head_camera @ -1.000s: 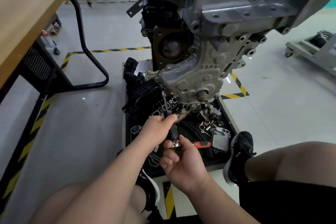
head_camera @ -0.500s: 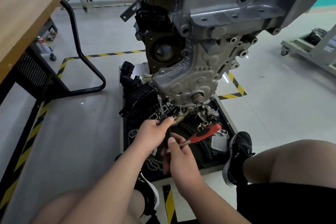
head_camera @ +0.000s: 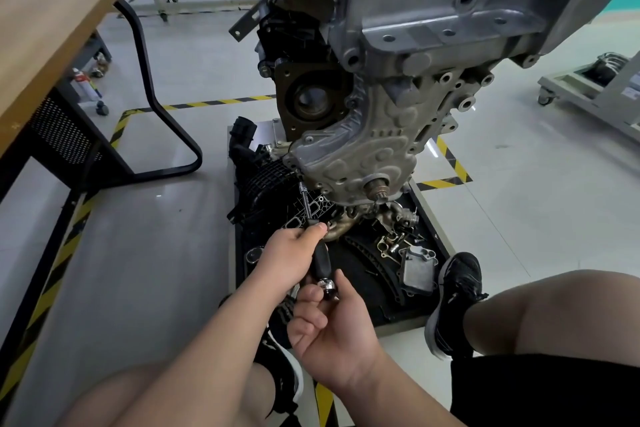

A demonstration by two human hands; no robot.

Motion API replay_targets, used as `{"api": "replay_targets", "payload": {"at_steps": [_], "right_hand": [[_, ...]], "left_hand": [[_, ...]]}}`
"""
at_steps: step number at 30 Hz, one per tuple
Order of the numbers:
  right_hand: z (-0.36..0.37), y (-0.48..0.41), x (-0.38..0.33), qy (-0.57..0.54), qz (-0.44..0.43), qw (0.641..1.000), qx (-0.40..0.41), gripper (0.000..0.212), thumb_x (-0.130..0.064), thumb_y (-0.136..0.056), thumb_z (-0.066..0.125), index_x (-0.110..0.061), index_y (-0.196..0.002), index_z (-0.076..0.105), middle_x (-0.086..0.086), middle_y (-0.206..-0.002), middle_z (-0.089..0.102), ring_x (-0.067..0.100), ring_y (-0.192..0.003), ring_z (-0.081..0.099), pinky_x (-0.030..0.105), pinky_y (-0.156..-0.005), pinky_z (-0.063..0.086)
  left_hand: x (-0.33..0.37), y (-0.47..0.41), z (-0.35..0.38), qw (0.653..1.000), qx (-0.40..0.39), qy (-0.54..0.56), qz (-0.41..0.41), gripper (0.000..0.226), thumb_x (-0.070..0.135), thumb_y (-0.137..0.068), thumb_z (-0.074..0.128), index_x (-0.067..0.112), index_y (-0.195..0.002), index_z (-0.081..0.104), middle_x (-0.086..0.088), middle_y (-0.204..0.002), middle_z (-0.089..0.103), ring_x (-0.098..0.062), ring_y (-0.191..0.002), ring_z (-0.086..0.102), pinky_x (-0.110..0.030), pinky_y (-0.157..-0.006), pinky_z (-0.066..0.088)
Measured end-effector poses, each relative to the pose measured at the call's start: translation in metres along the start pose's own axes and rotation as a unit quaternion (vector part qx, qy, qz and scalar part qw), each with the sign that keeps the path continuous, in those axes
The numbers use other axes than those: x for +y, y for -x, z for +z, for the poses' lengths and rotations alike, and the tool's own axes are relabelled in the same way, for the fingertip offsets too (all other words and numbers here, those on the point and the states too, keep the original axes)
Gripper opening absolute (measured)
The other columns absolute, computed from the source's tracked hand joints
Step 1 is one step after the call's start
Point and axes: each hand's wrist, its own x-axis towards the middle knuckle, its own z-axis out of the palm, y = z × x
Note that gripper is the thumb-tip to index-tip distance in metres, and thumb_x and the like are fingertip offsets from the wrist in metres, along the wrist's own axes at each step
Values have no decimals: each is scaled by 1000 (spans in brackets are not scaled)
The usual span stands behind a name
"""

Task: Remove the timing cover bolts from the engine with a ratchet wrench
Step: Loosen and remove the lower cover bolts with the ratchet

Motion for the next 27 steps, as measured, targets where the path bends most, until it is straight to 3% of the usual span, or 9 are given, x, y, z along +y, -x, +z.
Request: {"api": "replay_targets", "payload": {"at_steps": [6, 9, 13, 15, 18, 20, 23, 25, 27], "right_hand": [[-1, 5, 7, 255, -164, 949, 83, 28, -34, -102, 44, -10, -94, 57, 6, -63, 60, 15, -39, 40, 25, -40, 38], [-6, 10, 1, 522, -317, 781, 128, 16, -27, -100, 48, -34, -115, 51, -5, -71, 67, 9, -52, 55, 25, -52, 45], [-13, 8, -8, 820, -333, 435, 165, 61, -45, -101, 39, -29, -151, 9, -14, -103, 61, 9, -88, 65, 24, -67, 43], [-15, 2, -8, 833, -332, 400, 190, 65, -46, -101, 38, -25, -152, 4, -11, -112, 62, 12, -95, 66, 25, -69, 43], [-20, -2, -8, 769, -346, 517, 149, 50, -40, -101, 40, -27, -145, 19, -10, -100, 64, 9, -87, 65, 28, -72, 49], [-19, -2, -8, 653, -330, 673, 113, 31, -35, -102, 41, -34, -131, 30, -10, -83, 61, 3, -67, 60, 25, -64, 48], [-13, -2, -7, 375, -188, 905, 69, 22, -31, -103, 38, -14, -106, 52, -3, -64, 51, 12, -44, 39, 28, -48, 36], [-8, 2, -10, 176, -67, 982, 1, 37, -34, -101, 37, -6, -95, 60, -2, -60, 46, 11, -39, 30, 24, -42, 31], [-7, 4, -14, 45, 3, 998, -45, 45, -37, -98, 37, 1, -95, 61, -3, -58, 44, 10, -36, 31, 22, -40, 32]], "left_hand": [[-2, -2, 0, 1000, 9, -13, -5, 55, 54, -84, 56, 1, -83, 67, -3, -63, 58, -14, -54, 52, -27, -56, 40], [-2, -3, 1, 1000, 4, -7, -5, 52, 53, -84, 58, 2, -74, 63, -1, -59, 53, -14, -53, 49, -28, -56, 39], [-3, -3, 2, 999, 13, -31, 8, 44, 53, -82, 59, 16, -59, 49, 4, -51, 42, -10, -46, 41, -24, -48, 33], [-3, -2, 2, 999, 18, -42, 15, 48, 52, -82, 60, 18, -54, 42, 6, -45, 38, -8, -40, 37, -20, -40, 30], [-4, -3, 3, 1000, 16, -25, 5, 52, 53, -83, 61, 18, -48, 45, 10, -40, 43, -4, -36, 42, -20, -42, 33], [-1, -2, -1, 1000, -2, -13, -20, 51, 60, -83, 58, 17, -55, 62, 11, -41, 51, -1, -33, 46, -20, -42, 34], [2, -3, -5, 996, -54, 31, -60, 59, 67, -84, 51, 13, -77, 75, 4, -47, 55, -10, -30, 42, -15, -34, 29], [2, -4, -5, 992, -96, 59, -59, 53, 65, -85, 51, 21, -72, 77, -1, -51, 60, -10, -31, 38, -16, -33, 26], [1, -4, -6, 988, -128, 69, -49, 47, 60, -86, 53, 21, -73, 77, 1, -51, 60, -9, -32, 37, -17, -33, 25]]}}
